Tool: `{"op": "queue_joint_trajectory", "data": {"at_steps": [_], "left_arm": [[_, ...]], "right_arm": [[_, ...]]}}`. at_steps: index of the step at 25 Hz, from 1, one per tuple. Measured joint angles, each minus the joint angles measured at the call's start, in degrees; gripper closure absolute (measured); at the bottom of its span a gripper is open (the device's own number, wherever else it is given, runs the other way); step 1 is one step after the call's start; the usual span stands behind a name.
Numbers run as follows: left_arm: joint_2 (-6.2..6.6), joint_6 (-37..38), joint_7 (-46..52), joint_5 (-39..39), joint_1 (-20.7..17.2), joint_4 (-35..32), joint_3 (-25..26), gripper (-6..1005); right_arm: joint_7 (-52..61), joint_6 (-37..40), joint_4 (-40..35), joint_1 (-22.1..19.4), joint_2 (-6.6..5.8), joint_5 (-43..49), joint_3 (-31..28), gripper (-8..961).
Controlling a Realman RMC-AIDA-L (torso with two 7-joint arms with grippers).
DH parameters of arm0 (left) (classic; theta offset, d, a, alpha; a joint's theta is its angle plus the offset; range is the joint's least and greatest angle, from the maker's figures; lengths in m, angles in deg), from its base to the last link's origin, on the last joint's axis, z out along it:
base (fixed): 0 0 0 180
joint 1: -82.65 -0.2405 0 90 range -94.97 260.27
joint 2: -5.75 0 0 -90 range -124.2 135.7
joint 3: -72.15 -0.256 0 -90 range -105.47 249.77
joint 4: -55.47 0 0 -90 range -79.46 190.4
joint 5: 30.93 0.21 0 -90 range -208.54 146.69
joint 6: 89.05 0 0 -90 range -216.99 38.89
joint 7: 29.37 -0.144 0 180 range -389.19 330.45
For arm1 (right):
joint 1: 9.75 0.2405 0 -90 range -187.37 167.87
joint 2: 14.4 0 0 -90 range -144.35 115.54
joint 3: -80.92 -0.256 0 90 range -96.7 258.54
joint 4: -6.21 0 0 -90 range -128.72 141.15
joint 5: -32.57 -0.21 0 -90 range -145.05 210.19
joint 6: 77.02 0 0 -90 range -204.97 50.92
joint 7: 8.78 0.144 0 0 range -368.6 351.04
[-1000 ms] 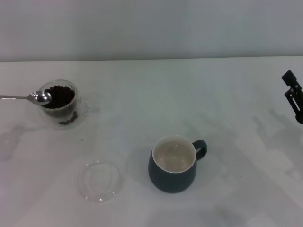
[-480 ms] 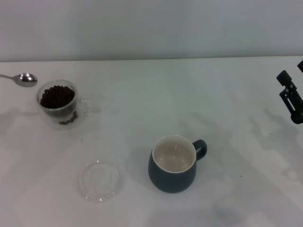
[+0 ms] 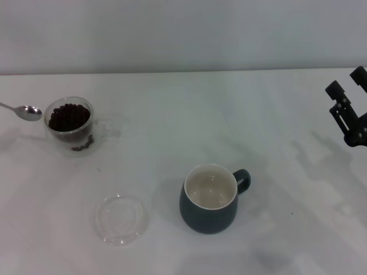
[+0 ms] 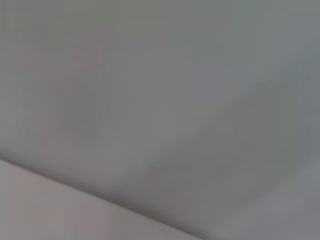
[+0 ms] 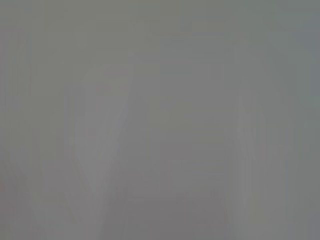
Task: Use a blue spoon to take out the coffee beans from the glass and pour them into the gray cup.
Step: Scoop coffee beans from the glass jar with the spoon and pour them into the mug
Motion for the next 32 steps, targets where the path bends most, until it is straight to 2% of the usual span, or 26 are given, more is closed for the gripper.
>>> {"op": "queue_joint_trajectory", "data": {"at_steps": [6,12,24,32], "left_arm": [[-0.74,-5.2,1.1,6.4,1.9,0.4,0.1,872],[-1.77,-9.6,0.2,7.2,3.2,0.9,0.1,872],[-2.42,-11.1,-1.1,8.1,7.6,3.8,-0.3,872],[-3.74,-12.9,-2.6,9.5,8.4,4.6,-0.4,872]], "right_arm": [[0.0,-1.3,-1.5,0.2,0.00,0.0,1.1,443],[0.0,-4.2,-3.0,0.3,0.00,-0.4,1.7,443],[0.0,-6.6,-5.3,1.2,0.00,-0.6,1.5,443],[0.0,-6.8,-6.6,1.5,0.00,-0.4,1.9,443]]}}
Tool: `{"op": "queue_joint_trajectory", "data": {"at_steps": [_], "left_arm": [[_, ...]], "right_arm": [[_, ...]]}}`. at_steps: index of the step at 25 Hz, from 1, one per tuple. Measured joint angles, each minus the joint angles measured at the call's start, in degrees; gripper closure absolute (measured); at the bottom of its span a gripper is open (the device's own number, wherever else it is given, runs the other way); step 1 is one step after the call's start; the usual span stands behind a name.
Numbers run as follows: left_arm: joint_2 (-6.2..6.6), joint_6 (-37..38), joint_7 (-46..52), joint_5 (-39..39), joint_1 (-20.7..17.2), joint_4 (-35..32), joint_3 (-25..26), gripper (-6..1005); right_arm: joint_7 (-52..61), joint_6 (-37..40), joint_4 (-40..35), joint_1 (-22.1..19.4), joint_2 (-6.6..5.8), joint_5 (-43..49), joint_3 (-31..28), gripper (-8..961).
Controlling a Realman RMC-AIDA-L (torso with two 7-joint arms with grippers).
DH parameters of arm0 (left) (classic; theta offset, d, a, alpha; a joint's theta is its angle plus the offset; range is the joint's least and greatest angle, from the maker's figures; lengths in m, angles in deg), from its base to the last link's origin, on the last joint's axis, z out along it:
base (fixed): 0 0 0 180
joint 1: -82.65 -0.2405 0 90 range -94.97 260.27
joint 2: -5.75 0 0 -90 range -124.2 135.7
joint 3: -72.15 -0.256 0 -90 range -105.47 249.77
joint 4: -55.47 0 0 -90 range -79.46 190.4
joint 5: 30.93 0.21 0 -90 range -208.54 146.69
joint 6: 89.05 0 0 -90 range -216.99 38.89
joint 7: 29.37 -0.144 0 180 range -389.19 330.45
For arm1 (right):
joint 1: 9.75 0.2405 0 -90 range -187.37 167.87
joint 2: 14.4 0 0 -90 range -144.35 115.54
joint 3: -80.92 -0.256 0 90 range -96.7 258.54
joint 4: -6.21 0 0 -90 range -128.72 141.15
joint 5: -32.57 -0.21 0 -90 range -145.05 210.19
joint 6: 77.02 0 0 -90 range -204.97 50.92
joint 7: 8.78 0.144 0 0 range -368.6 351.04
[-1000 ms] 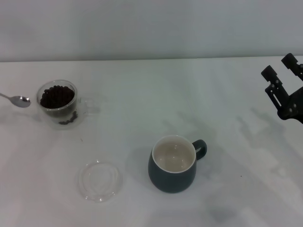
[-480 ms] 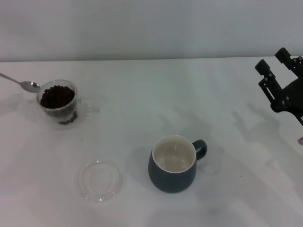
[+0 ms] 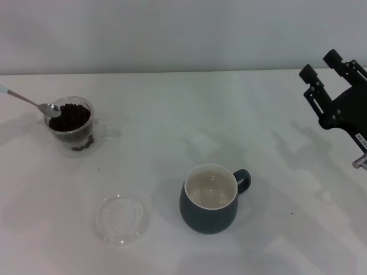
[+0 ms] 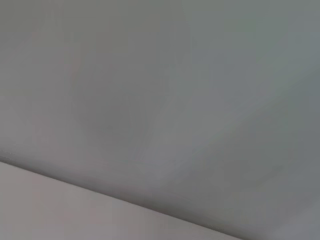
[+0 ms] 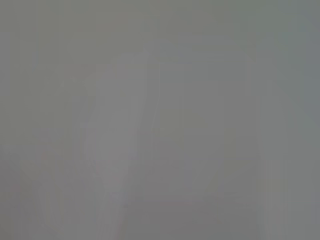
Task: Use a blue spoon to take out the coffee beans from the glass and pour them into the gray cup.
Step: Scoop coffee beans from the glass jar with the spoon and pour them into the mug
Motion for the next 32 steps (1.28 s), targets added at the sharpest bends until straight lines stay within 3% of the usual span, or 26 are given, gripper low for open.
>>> {"op": "queue_joint_trajectory", "data": {"at_steps": [18,32], "left_arm": [[-3.36,-2.4,-4.7,1.1,1.1,2.4,-0.1,873],[-4.36,-4.3,-2.2,-2.3,-1.1,5.4,0.6,873]], "right_arm": [[0.0,-0.4,0.0,-0.1,0.00,-0.1,2.1,443],[0.8,-0.5,0.1,-0.1,0.00,-0.2,1.9,443]]}}
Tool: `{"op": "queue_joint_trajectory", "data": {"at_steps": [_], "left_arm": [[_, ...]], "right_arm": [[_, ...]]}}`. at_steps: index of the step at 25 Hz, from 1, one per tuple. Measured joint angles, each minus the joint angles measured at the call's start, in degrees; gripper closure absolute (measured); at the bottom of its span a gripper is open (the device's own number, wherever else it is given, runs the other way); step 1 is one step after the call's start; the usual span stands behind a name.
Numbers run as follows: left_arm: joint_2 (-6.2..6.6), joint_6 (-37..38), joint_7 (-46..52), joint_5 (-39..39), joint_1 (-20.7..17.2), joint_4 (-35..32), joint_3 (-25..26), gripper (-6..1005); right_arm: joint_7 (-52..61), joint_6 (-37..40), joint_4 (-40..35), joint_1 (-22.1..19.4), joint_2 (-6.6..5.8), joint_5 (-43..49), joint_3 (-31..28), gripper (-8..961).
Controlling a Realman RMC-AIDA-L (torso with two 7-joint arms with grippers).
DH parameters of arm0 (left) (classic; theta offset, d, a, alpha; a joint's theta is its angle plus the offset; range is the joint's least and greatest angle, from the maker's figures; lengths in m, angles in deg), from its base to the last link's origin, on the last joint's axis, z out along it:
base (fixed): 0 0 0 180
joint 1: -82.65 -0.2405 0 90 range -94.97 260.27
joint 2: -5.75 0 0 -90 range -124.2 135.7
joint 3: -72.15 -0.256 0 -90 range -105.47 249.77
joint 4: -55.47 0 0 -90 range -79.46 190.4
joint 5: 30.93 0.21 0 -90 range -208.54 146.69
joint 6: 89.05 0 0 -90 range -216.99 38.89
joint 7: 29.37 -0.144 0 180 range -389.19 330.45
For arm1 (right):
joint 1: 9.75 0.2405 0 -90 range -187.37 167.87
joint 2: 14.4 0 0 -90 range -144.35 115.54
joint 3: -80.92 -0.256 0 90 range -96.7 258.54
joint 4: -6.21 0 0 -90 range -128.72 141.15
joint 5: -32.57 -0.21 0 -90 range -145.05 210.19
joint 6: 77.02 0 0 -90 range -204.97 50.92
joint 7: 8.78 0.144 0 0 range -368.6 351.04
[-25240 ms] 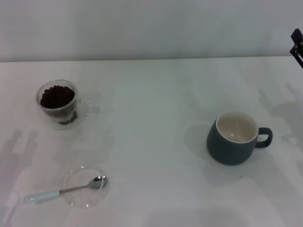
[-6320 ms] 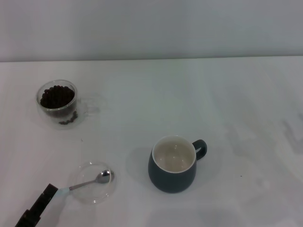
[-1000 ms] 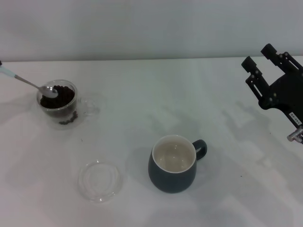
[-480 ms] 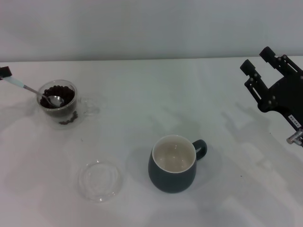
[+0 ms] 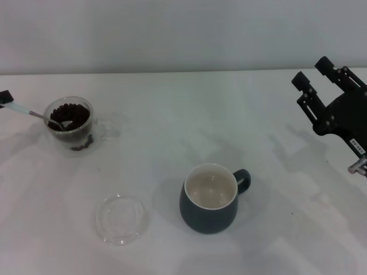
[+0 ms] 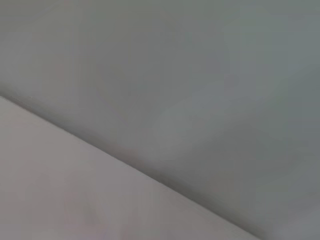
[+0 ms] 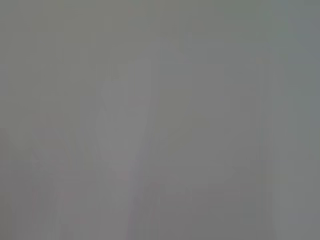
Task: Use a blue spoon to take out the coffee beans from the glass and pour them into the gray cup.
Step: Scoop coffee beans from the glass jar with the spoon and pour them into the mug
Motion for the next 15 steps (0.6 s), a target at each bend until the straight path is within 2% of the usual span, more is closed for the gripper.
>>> {"op": "queue_joint_trajectory", "data": {"at_steps": [15], "left_arm": [[-0.97,3.0,0.6,-12.7,-6.2,1.5,0.0,873]], "right_arm": [[-0.1,-0.3,0.4,0.2,0.00,0.3,0.1,443]]}}
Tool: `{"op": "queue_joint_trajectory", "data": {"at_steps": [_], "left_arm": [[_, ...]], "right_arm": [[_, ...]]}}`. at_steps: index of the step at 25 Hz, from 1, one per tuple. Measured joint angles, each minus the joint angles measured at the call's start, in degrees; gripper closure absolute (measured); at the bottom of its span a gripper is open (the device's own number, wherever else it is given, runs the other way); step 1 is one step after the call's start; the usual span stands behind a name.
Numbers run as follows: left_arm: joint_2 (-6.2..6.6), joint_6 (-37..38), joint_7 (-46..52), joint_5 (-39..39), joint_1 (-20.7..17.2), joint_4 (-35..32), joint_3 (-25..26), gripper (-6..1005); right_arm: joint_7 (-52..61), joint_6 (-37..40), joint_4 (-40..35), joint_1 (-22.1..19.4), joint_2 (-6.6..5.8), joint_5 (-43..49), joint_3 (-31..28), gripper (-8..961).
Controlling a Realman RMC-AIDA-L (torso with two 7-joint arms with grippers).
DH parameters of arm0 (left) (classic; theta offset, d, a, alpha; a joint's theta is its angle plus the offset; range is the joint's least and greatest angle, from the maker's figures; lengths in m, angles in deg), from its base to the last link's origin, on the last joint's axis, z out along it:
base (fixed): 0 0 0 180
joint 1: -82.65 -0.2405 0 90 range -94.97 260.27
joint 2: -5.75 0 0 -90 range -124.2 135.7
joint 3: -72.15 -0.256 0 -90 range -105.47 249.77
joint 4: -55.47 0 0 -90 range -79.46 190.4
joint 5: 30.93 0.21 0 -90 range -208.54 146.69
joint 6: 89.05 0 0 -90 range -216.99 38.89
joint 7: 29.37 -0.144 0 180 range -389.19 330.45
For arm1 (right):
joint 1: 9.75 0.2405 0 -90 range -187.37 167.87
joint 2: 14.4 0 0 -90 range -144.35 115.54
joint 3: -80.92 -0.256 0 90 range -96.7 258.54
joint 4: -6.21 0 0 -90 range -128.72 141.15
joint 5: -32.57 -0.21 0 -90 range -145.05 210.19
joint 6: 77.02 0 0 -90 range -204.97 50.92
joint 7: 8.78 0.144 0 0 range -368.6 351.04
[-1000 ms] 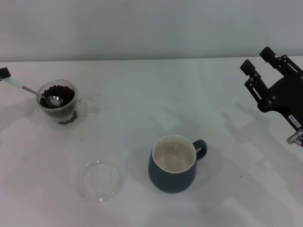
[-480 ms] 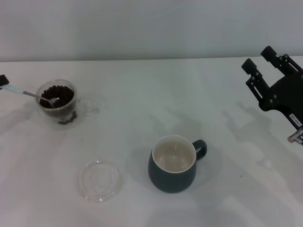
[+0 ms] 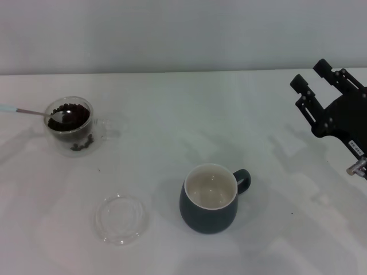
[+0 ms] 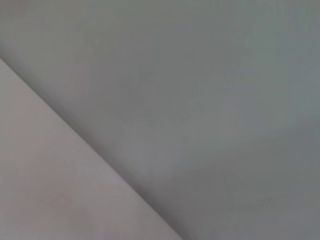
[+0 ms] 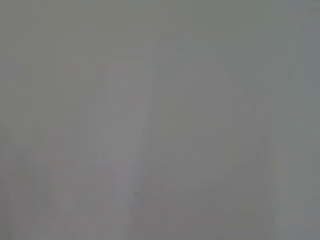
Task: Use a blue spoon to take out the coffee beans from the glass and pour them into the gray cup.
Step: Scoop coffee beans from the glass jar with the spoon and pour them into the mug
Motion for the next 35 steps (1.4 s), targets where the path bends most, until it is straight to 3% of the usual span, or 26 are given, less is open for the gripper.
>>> {"op": "queue_joint_trajectory", "data": {"at_steps": [17,35], "left_arm": [[-0.39,6.3,-4.5,-11.3,-5.7,0.7,0.0,872],[-0.38,7.1,-5.6,-11.8,-6.1,1.3,0.4,873]], "right_arm": [[0.1,-0.1,0.0,-0.1,-0.06,0.3,0.6,443],[-0.1,-0.4,0.1,-0.1,-0.09,0.2,0.9,444]]}}
